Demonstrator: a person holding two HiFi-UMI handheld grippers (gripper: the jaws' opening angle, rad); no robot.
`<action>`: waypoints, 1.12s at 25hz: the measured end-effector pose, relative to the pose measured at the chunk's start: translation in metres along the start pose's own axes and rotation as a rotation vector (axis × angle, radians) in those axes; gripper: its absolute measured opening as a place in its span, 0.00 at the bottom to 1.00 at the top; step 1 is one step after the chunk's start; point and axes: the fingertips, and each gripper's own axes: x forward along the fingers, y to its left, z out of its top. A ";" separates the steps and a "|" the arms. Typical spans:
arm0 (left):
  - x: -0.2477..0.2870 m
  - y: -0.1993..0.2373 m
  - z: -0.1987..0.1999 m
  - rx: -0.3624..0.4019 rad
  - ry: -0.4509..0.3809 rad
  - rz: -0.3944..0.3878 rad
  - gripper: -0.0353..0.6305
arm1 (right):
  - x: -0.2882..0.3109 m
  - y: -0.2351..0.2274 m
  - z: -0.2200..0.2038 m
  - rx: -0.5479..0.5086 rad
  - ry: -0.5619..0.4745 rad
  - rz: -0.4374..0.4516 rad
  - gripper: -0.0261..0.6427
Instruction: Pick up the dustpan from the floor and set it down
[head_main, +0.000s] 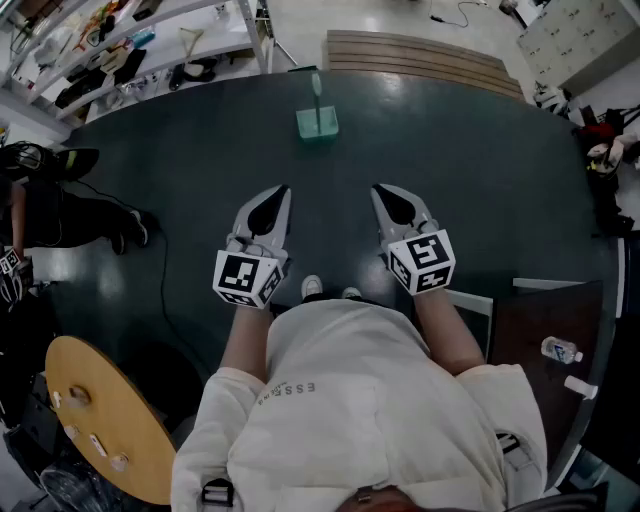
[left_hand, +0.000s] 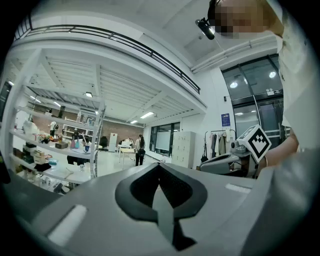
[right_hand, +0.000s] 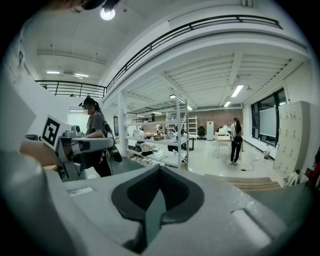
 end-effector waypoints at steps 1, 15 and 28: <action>0.000 -0.001 0.000 0.000 0.002 -0.004 0.06 | 0.000 0.000 0.000 -0.001 0.001 -0.001 0.02; 0.002 0.000 -0.004 -0.013 0.009 -0.026 0.06 | 0.002 0.002 -0.001 -0.043 0.006 -0.020 0.02; -0.012 0.053 -0.013 -0.029 0.016 -0.022 0.06 | 0.043 0.010 -0.001 0.075 0.005 -0.064 0.02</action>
